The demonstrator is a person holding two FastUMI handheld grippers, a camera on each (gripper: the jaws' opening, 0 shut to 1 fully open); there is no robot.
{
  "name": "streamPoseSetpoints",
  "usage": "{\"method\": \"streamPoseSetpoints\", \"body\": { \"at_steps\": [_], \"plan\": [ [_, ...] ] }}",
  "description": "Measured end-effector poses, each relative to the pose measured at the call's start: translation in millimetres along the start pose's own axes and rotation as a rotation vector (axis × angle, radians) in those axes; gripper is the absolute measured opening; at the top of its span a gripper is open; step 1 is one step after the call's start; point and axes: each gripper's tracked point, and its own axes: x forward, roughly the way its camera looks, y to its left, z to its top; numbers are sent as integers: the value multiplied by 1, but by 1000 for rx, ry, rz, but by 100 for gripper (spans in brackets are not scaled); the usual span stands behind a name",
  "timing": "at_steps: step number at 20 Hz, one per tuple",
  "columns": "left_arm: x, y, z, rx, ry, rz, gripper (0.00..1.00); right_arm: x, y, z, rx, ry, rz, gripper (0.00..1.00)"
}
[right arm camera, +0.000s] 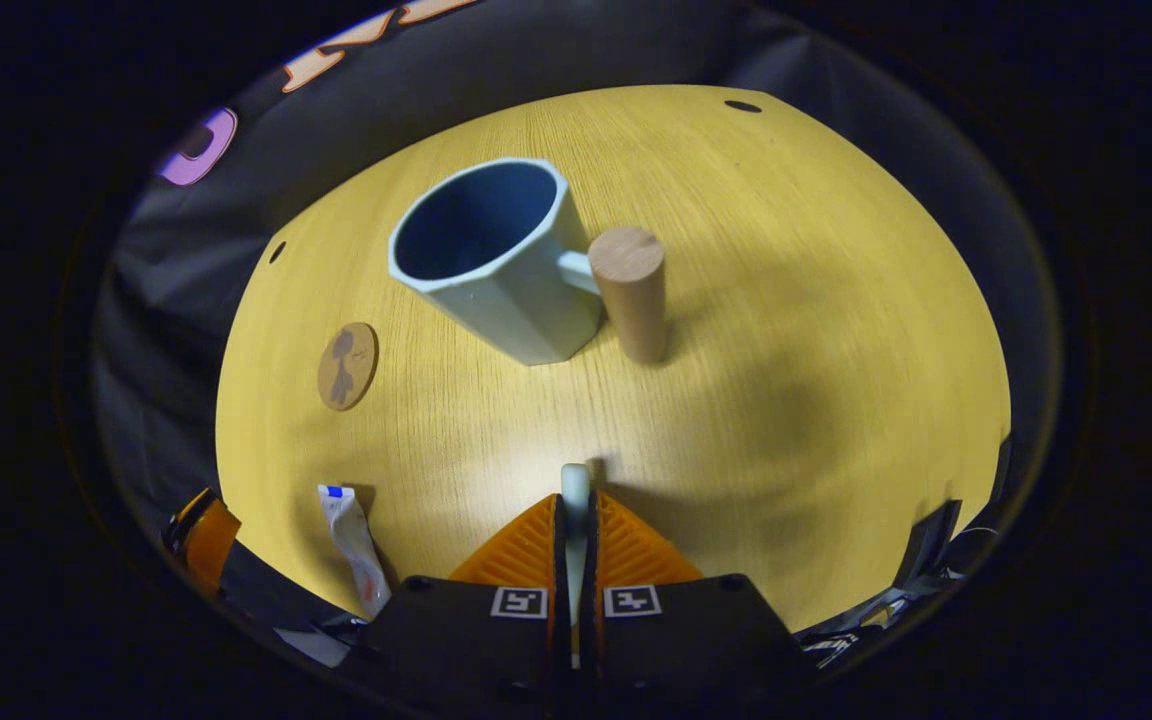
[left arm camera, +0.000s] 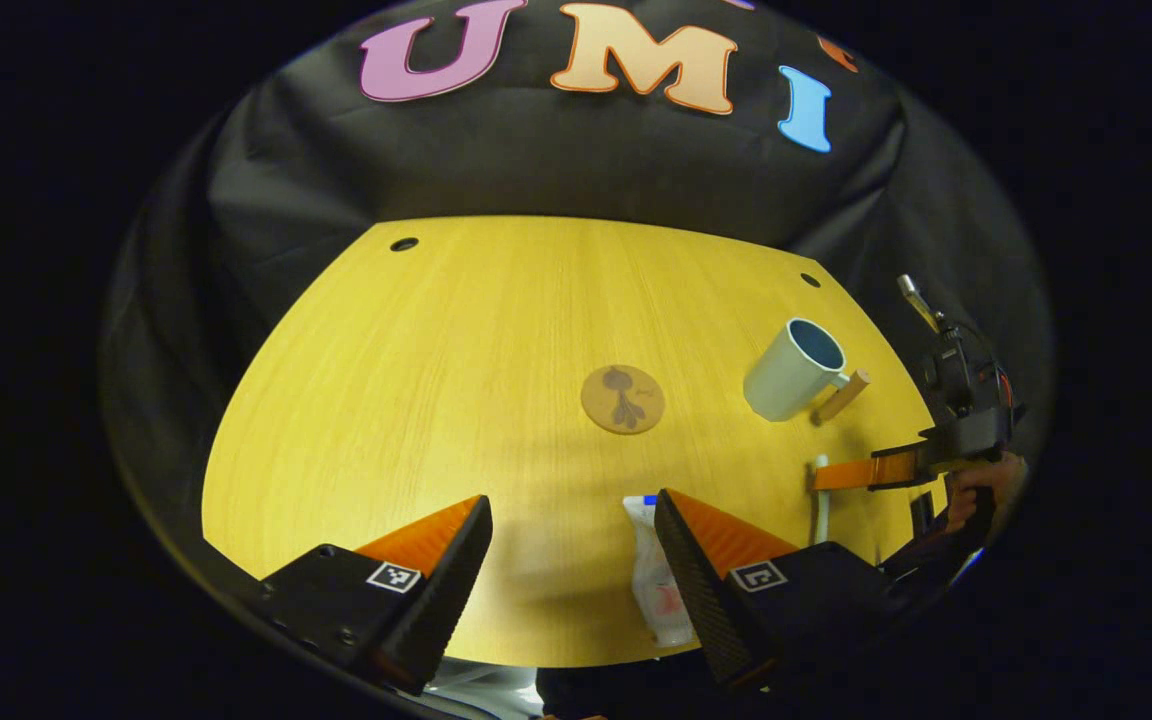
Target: Put the toothbrush and toothpaste on the desktop into the cup, then pick up the cup and place it on the coaster on the desktop.
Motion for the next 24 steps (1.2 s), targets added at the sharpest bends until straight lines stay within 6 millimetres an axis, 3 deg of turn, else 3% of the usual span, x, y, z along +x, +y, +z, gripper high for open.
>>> {"method": "streamPoseSetpoints", "body": {
  "at_steps": [2, 10, 12, 13, 16, 18, 21, 24],
  "plan": [
    [5, -16, -12, -27, 65, -26, 95, -12, -8, 3, 11, -23, 15, 6],
    [37, -47, -45, -40, 270, -22, 93, -51, -44, 10, 73, -105, 19, 6],
    [48, -47, -51, -51, 306, 1, 85, -56, -56, 10, 88, -112, 12, 6],
    [51, -47, -53, -51, 324, 4, 75, -58, -62, 9, 91, -113, 8, 6],
    [62, -42, -58, -8, 353, 34, 68, -62, -79, 8, 100, -112, -9, 6],
    [67, -42, -63, -2, 372, 40, 60, -67, -83, 11, 113, -126, -2, 6],
    [72, -41, -71, -33, 408, 44, 39, -73, -87, 15, 116, -141, 5, 6],
    [75, -41, -73, -80, 422, 62, 31, -81, -95, 18, 106, -150, 2, 6]
  ]
}}
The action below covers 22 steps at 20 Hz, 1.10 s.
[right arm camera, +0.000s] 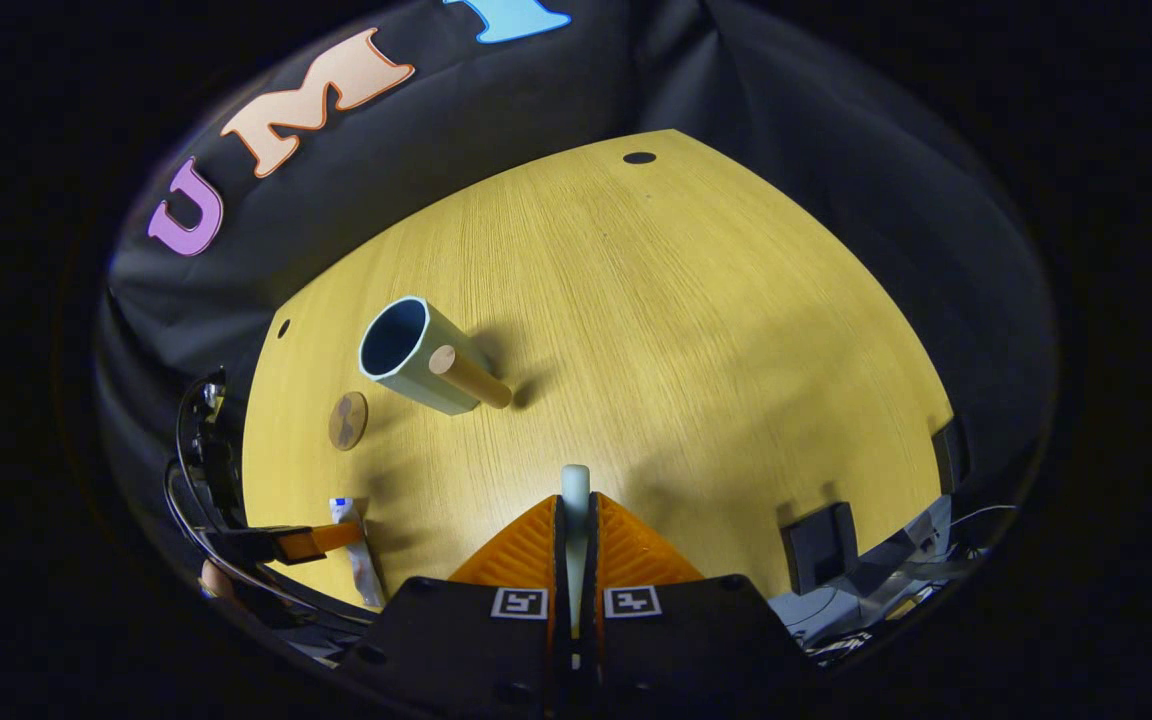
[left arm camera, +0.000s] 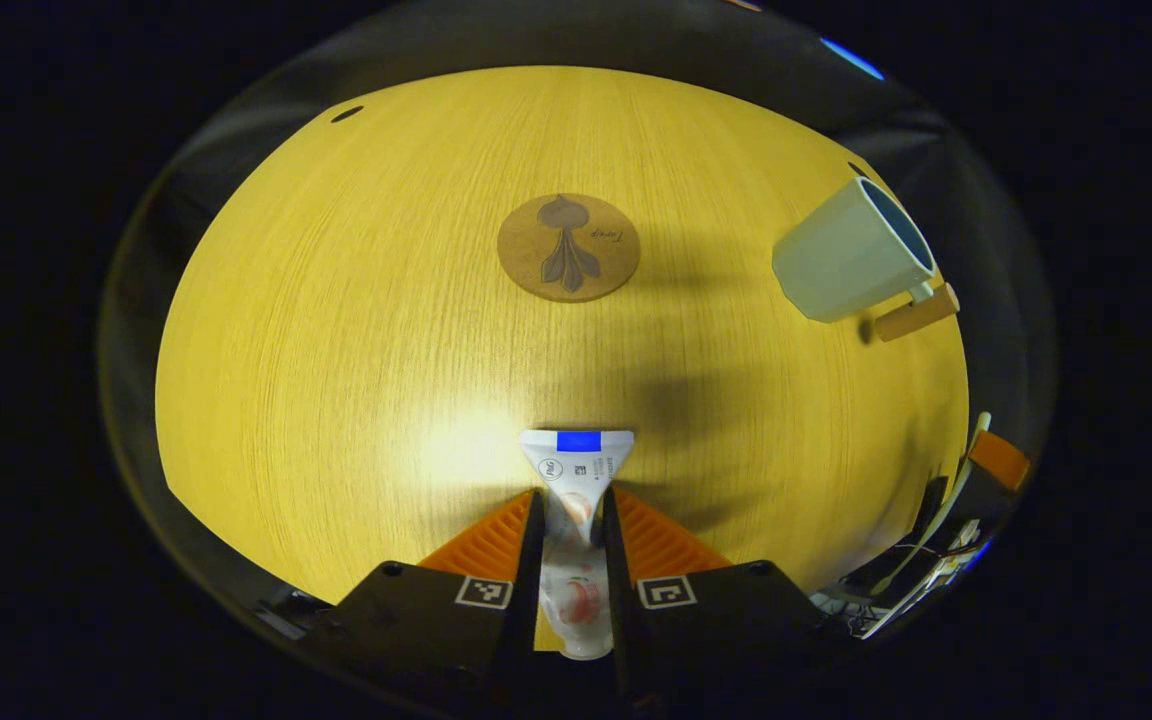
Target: Put the toothbrush and toothpaste on the desktop into the cup, then pick up the cup and place it on the coaster on the desktop.
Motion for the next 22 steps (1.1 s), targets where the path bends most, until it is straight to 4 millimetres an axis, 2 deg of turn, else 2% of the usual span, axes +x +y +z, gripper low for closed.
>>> {"method": "streamPoseSetpoints", "body": {
  "at_steps": [5, 7, 9, 12, 15, 18, 21, 22],
  "plan": [
    [2, -4, 3, 1, 4, 34, 18, -6, -1, 10, 6, -19, 25, 6],
    [-1, -5, 6, 8, -45, 30, 12, -10, 3, 21, 14, -45, 57, 6],
    [-6, -6, 8, -10, -84, -3, 5, -14, 11, 36, 36, -88, 102, 6],
    [-10, -11, 15, -82, -134, -63, 4, -26, 31, 67, 51, -182, 195, 6],
    [-31, -19, 36, -137, -256, -131, 4, -41, 60, 101, 42, -289, 304, 6],
    [-62, -27, 57, -155, -384, -153, 4, -52, 90, 133, 45, -368, 410, 6],
    [-101, -28, 90, -176, -547, -170, 2, -54, 112, 171, 78, -465, 496, 6],
    [-113, -31, 100, -181, -600, -181, 2, -49, 120, 184, 91, -492, 513, 6]
  ]
}}
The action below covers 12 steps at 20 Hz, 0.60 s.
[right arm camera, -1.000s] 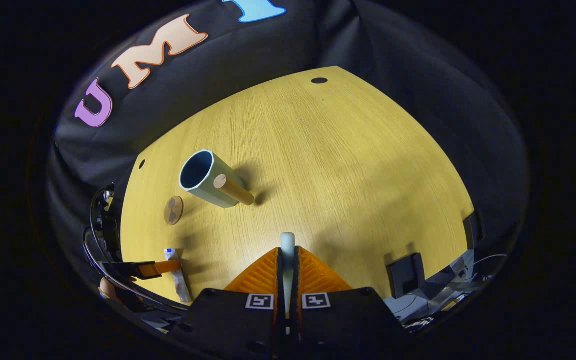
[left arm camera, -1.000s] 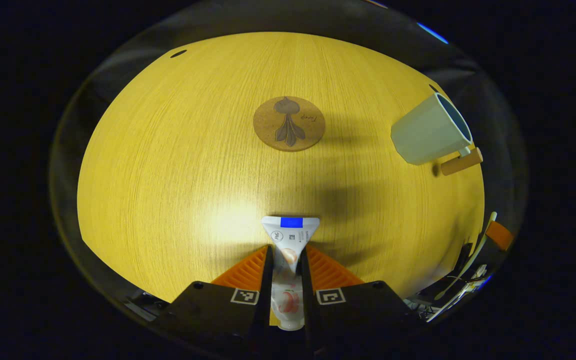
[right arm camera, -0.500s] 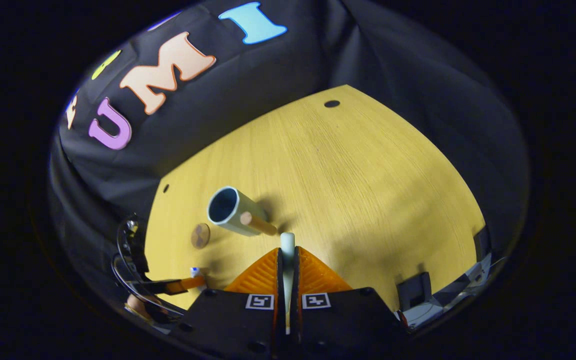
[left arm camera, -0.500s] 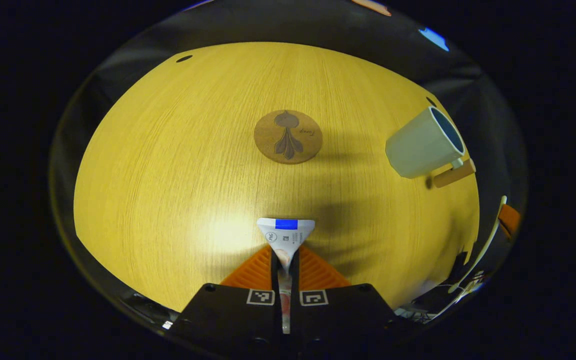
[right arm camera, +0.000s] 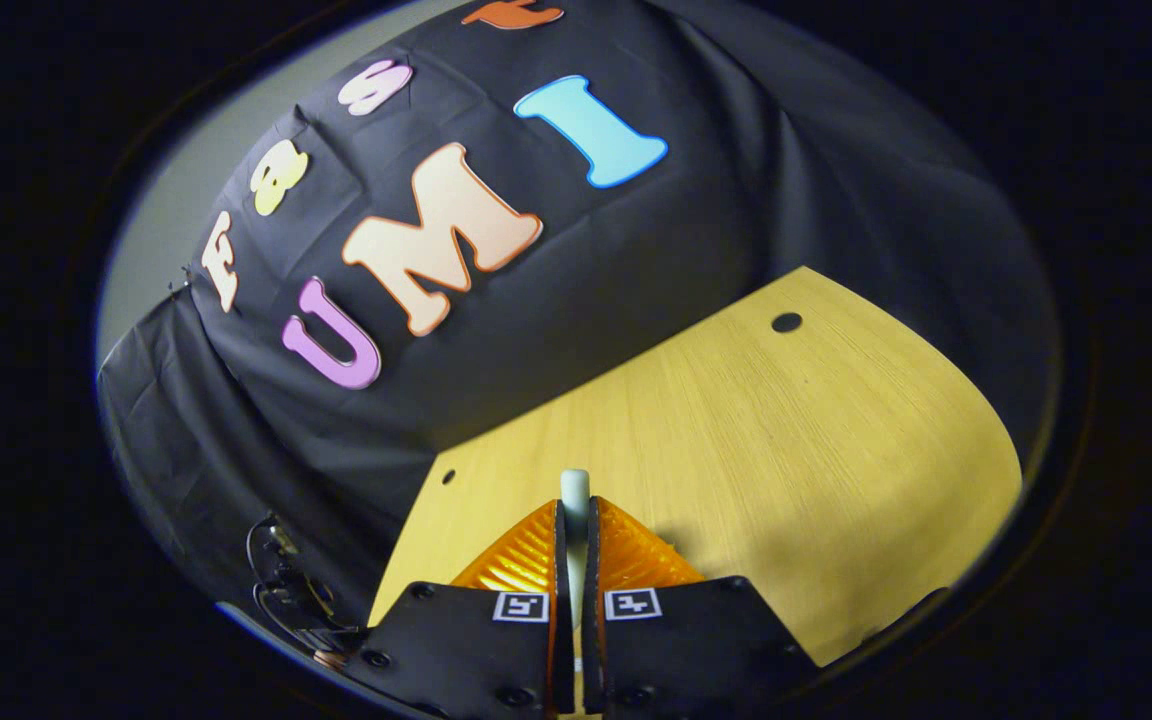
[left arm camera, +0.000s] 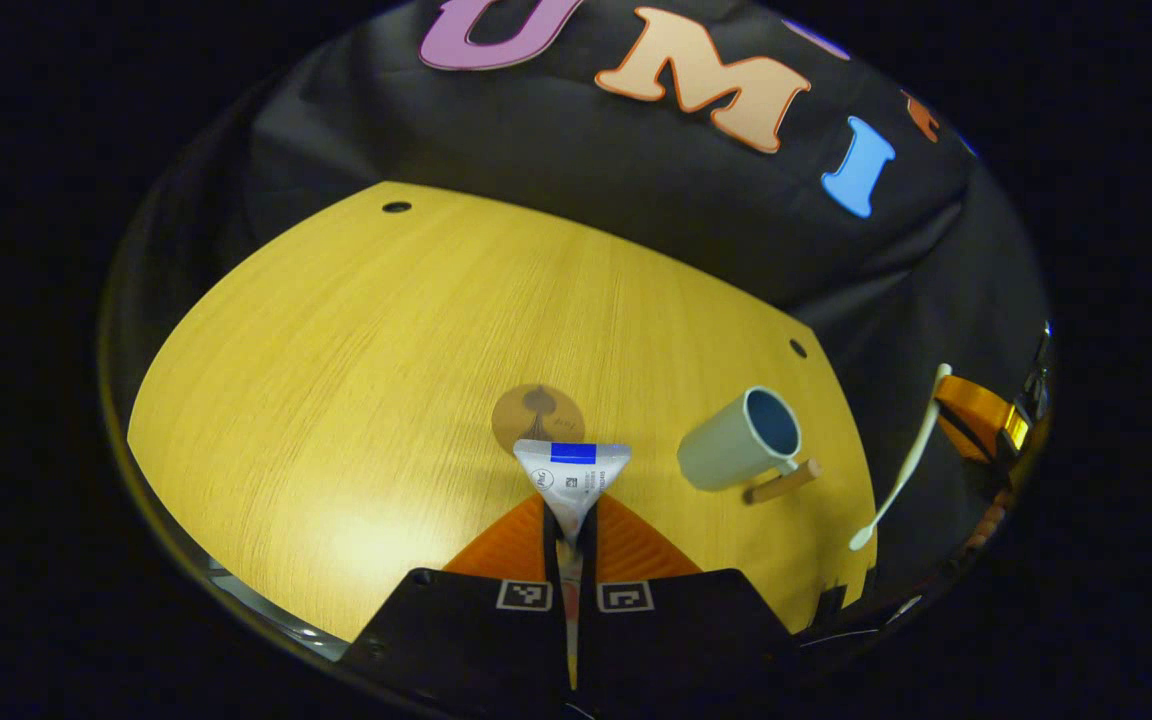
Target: Put the toothbrush and toothpaste on the desktop into the cup, then pick up the cup and place it on the coaster on the desktop.
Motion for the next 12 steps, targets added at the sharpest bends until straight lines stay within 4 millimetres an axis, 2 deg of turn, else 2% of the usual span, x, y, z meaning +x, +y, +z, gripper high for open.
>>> {"method": "streamPoseSetpoints", "body": {
  "at_steps": [4, 5, 6, 8, 12],
  "plan": [
    [-16, -26, 54, 20, -175, -68, 2, 24, 15, 28, 37, -79, 78, 6],
    [-19, -32, 64, 32, -208, -86, 3, 32, 17, 31, 22, -97, 95, 3],
    [-20, -39, 74, 46, -240, -106, 2, 37, 17, 32, 1, -114, 101, 6],
    [-16, -54, 92, 76, -289, -144, 2, 56, 15, 28, -69, -138, 106, 6],
    [-12, -82, 110, 139, -365, -195, 2, 85, 14, 5, -224, -155, 93, 6]
  ]
}}
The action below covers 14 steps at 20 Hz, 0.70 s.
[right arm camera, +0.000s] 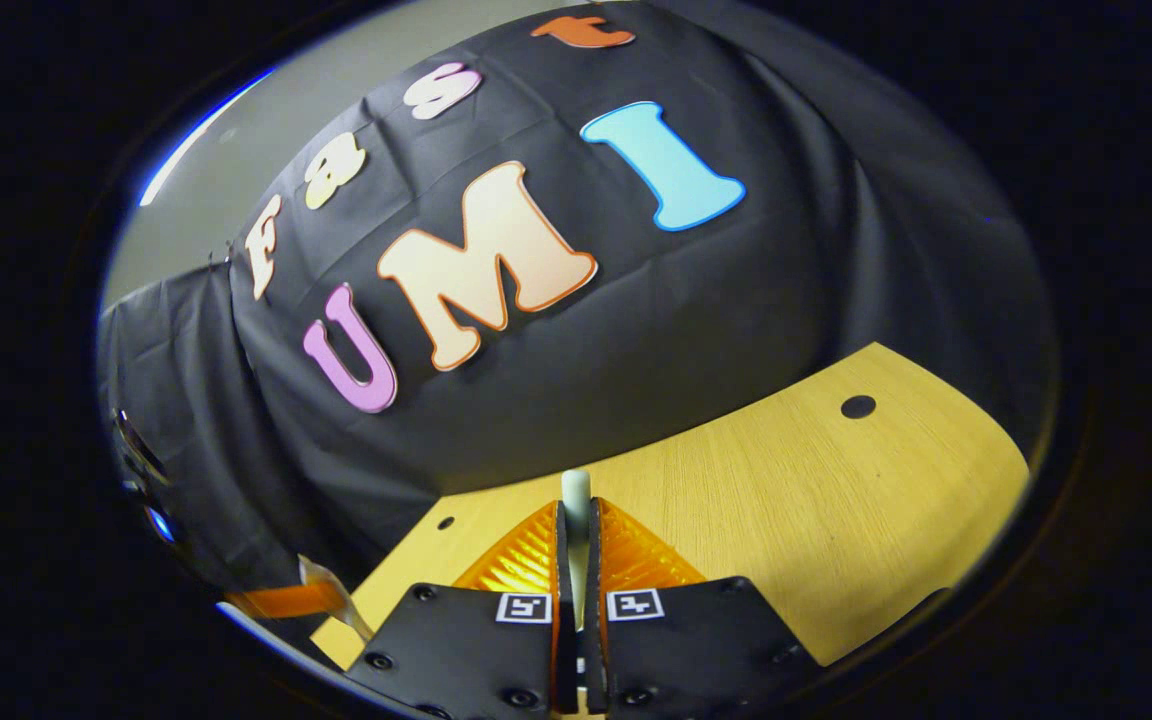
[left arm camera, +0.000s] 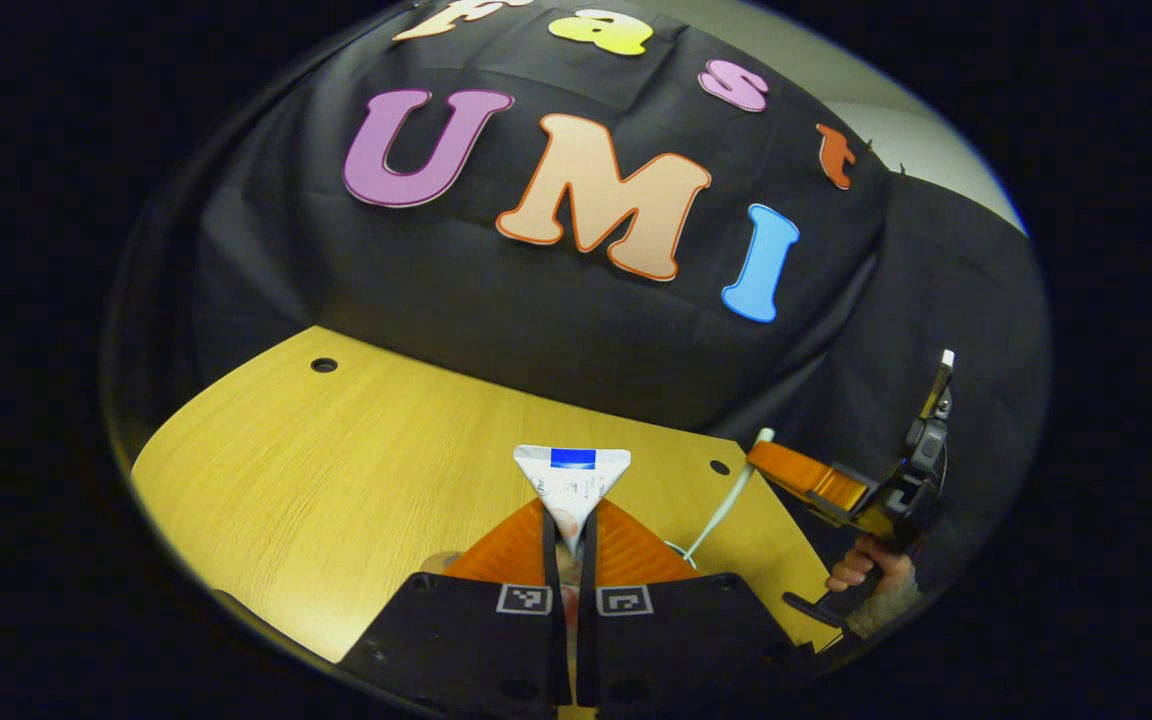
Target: Put the toothbrush and toothpaste on the desktop into the cup, then pick up the cup and place it on the coaster on the desktop.
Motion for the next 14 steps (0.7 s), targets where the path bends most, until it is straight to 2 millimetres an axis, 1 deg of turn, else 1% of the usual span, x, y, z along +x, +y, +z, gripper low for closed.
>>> {"method": "streamPoseSetpoints", "body": {
  "at_steps": [2, 4, 5, 6, 8, 9, 11, 12, 13, 14],
  "plan": [
    [7, -9, 12, -2, -53, -11, 1, 6, 5, -12, -52, -14, 19, 6],
    [14, -24, 27, -21, -124, -46, 1, 9, 8, -26, -76, -3, 42, 6],
    [18, -32, 33, -31, -148, -65, 2, 6, 7, -33, -82, 8, 47, 6],
    [23, -38, 36, -38, -166, -82, 1, 9, 5, -43, -90, 24, 48, 6],
    [29, -48, 37, -40, -190, -112, 1, 6, 2, -56, -81, 56, 56, 8],
    [31, -52, 37, -39, -201, -122, 1, 5, 3, -58, -61, 71, 60, 11],
    [36, -56, 33, -41, -209, -132, 1, 2, -2, -52, -26, 76, 56, 8],
    [38, -58, 30, -50, -213, -133, 1, -1, -7, -45, -16, 69, 54, 21],
    [39, -59, 28, -58, -215, -136, 2, -9, -14, -40, -7, 58, 51, 35],
    [42, -61, 25, -69, -216, -141, 2, -20, -23, -32, 1, 42, 47, 41]
  ]
}}
